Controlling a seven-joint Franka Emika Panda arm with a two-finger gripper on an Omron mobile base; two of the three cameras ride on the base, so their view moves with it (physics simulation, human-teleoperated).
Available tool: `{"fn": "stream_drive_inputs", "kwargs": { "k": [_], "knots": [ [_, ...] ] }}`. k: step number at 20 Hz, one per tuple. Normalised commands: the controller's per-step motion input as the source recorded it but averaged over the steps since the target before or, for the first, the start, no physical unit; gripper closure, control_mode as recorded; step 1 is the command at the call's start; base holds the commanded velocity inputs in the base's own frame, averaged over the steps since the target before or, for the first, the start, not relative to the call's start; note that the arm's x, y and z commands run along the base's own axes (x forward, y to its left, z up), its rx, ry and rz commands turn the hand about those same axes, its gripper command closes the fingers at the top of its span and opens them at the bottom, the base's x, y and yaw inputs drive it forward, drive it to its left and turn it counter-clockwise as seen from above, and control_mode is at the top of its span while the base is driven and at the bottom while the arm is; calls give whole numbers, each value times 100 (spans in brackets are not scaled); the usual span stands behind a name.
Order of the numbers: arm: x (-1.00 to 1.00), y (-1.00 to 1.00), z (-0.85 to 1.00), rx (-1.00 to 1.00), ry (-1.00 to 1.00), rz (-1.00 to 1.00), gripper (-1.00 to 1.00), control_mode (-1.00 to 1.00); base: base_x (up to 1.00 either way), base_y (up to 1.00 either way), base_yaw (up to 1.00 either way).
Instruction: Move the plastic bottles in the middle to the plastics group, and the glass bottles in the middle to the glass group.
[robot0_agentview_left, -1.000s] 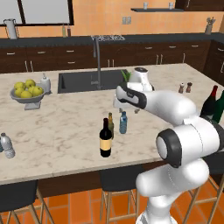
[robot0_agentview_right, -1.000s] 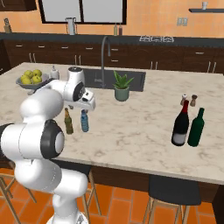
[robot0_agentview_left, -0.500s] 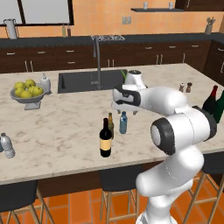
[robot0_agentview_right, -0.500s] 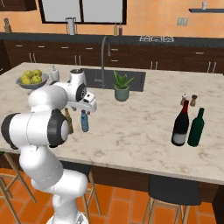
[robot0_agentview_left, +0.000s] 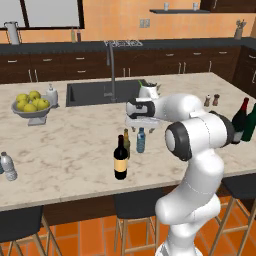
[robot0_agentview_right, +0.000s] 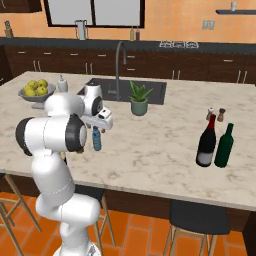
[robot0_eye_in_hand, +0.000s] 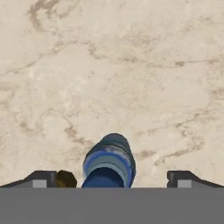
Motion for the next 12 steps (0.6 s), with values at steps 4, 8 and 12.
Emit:
{"fn": "stream_drive_inputs", "kwargs": {
  "k": [4, 8, 12],
  "knots": [
    [-2, 3, -7, 0, 0, -6, -100, -100, 0, 0, 0],
    [4, 13, -15, 0, 1, -11, -100, -100, 0, 0, 0],
    [1, 15, -20, 0, 1, -13, 100, -100, 0, 0, 0]
  ]
}}
